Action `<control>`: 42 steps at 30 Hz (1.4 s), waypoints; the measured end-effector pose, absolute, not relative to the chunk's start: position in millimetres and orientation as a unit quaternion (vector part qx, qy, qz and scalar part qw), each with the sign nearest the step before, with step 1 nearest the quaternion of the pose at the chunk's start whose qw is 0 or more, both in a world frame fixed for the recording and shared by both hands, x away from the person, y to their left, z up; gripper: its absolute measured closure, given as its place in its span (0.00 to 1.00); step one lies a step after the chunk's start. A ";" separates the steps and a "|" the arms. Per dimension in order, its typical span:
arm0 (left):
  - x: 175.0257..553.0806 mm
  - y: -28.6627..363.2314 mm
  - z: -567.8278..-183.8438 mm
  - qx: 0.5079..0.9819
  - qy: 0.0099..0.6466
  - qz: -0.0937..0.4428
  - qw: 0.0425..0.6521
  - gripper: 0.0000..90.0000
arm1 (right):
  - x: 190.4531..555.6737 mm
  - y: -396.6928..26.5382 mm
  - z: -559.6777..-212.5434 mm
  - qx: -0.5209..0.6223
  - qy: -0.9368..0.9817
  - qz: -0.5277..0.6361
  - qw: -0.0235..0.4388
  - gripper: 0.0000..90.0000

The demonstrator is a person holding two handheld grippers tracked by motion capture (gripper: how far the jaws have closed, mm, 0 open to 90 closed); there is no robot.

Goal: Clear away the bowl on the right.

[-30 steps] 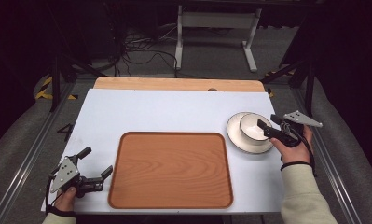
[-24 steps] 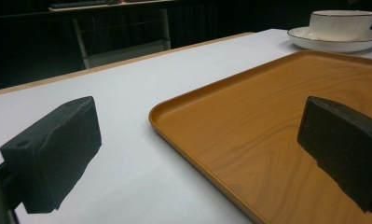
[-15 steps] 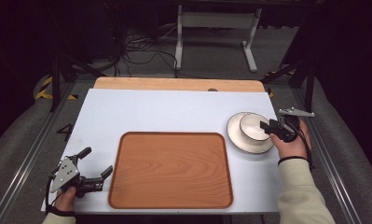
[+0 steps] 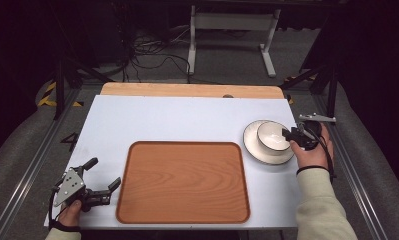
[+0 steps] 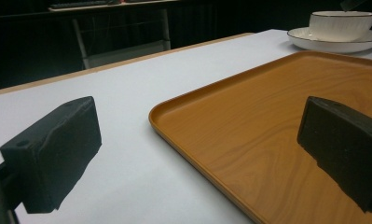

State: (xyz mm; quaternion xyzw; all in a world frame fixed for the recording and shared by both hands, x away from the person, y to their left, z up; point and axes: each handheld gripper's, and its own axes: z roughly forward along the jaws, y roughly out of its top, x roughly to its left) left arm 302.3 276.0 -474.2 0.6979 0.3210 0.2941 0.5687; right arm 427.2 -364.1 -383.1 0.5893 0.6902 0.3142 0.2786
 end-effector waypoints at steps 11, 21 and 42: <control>302.3 275.9 -474.2 0.698 0.322 0.293 0.569 0.00 | 434.5 -366.7 -394.6 0.617 0.694 0.274 0.252 0.67; 302.3 275.9 -474.2 0.698 0.321 0.294 0.569 0.00 | 439.6 -368.3 -405.6 0.646 0.684 0.266 0.211 0.73; 302.2 275.9 -474.2 0.698 0.321 0.295 0.569 0.00 | 441.1 -372.2 -404.4 0.686 0.651 0.276 0.172 0.92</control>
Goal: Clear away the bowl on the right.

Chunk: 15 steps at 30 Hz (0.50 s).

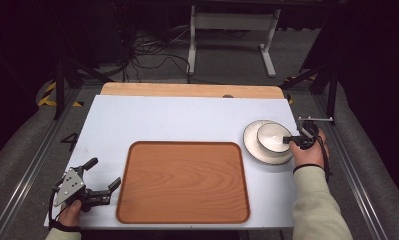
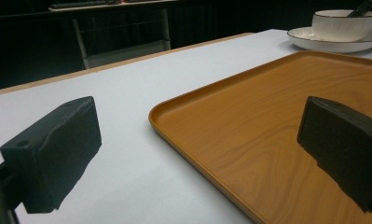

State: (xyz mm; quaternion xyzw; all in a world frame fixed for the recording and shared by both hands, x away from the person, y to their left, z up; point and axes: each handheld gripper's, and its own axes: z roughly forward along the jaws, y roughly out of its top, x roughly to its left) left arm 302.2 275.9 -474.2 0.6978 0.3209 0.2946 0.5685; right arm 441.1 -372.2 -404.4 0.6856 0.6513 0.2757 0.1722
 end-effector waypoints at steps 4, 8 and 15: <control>302.2 276.0 -474.2 0.698 0.321 0.294 0.569 0.00 | 440.0 -374.1 -401.5 0.693 0.640 0.292 0.159 0.91; 302.2 275.9 -474.2 0.697 0.321 0.295 0.569 0.00 | 439.2 -373.8 -395.5 0.693 0.643 0.289 0.153 0.90; 302.1 276.0 -474.2 0.698 0.321 0.295 0.568 0.00 | 437.9 -372.1 -390.3 0.692 0.648 0.283 0.147 0.90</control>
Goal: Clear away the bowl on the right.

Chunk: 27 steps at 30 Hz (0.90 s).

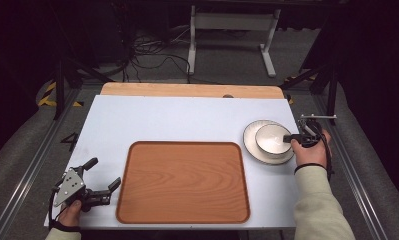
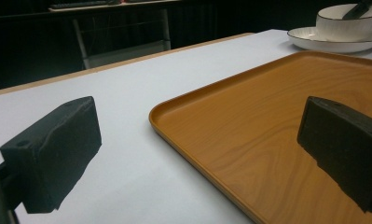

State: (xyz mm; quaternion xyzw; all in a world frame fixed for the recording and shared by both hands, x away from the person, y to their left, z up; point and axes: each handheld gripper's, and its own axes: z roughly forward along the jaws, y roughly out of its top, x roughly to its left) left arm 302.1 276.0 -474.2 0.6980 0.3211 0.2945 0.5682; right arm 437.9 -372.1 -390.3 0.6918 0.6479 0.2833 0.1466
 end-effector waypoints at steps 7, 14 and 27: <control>302.1 275.9 -474.2 0.697 0.321 0.295 0.569 0.00 | 434.9 -370.5 -379.7 0.691 0.647 0.285 0.150 0.90; 302.1 275.9 -474.2 0.698 0.321 0.294 0.568 0.00 | 432.6 -368.3 -369.5 0.689 0.647 0.288 0.151 0.90; 302.1 275.8 -474.3 0.697 0.321 0.295 0.569 0.00 | 425.7 -364.9 -348.8 0.684 0.648 0.296 0.155 0.90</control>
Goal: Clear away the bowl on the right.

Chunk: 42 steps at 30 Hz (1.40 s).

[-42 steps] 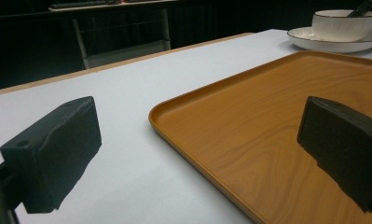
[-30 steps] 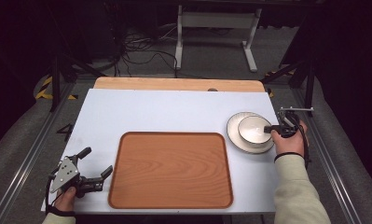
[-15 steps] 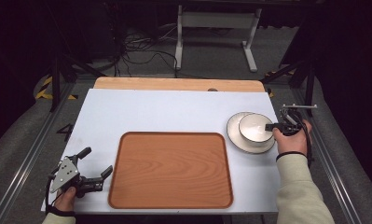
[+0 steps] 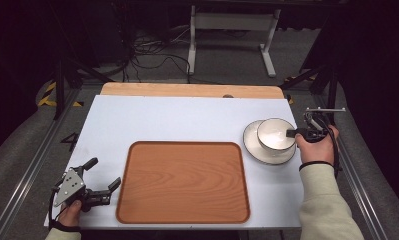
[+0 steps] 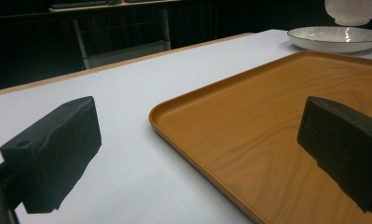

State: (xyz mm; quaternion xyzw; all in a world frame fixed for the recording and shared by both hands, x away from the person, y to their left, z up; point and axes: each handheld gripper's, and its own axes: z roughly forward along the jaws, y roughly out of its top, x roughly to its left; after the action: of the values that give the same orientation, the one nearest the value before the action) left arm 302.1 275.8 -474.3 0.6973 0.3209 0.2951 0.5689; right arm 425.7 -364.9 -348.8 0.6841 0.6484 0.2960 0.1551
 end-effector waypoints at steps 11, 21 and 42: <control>302.1 275.8 -474.2 0.698 0.321 0.295 0.568 0.00 | 415.1 -357.8 -332.8 0.674 0.655 0.304 0.156 0.89; 302.1 275.6 -474.2 0.699 0.320 0.296 0.567 0.00 | 403.2 -345.8 -325.6 0.661 0.670 0.303 0.150 0.89; 302.2 275.7 -474.2 0.699 0.320 0.296 0.567 0.00 | 391.5 -301.0 -314.6 0.626 0.702 0.320 0.117 0.89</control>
State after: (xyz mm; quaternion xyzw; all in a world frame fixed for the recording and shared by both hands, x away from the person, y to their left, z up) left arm 302.2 275.7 -474.2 0.6987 0.3201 0.2956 0.5675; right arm 391.5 -301.0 -314.6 0.6259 0.7018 0.3196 0.1168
